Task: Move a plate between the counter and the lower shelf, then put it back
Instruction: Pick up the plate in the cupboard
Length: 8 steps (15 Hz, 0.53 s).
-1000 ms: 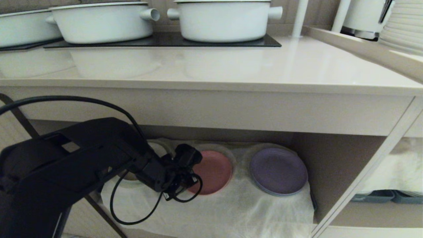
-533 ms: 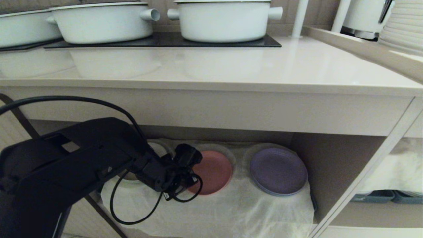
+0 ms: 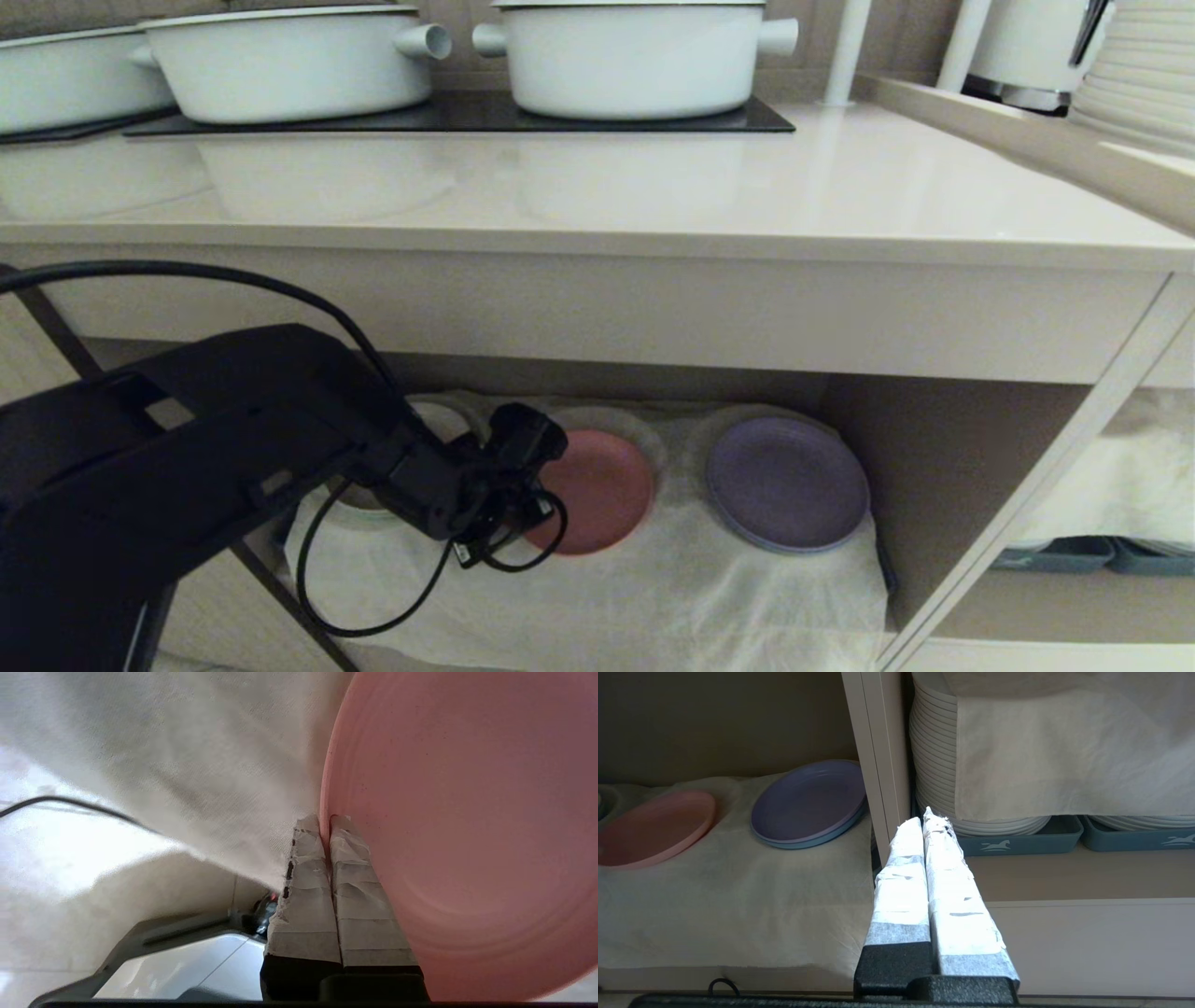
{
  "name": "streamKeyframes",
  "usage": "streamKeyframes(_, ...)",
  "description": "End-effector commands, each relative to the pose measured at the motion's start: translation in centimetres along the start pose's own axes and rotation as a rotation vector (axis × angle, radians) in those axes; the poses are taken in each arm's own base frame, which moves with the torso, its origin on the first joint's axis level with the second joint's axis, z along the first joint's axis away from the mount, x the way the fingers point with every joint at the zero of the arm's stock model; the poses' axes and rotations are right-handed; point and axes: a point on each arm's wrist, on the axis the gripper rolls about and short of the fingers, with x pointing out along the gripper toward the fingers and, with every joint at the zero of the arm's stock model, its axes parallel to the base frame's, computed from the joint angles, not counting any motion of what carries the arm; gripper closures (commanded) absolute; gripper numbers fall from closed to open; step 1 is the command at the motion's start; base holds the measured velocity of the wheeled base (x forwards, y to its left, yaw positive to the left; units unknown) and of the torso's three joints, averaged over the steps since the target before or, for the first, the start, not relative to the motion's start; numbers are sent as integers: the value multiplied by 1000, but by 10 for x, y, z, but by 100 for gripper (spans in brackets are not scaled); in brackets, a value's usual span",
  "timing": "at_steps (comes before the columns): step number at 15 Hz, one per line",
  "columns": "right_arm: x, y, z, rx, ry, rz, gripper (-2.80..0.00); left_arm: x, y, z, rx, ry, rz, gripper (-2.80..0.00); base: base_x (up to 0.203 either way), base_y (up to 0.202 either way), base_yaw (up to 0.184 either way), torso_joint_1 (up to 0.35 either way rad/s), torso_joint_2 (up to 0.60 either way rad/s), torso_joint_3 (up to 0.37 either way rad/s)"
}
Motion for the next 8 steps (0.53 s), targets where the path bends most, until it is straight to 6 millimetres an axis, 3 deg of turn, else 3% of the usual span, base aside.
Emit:
streamKeyframes(1, 0, 0, 0, 0, 0, 0, 0, -8, 0, 2, -6, -3, -4, 0, 0, 0, 0, 0, 0, 0)
streamKeyframes(8, 0, 0, 0, 0, 0, 0, 0, -18, 11, -3, 0, 20, 28, 0, 0, 0, 0, 0, 0, 0)
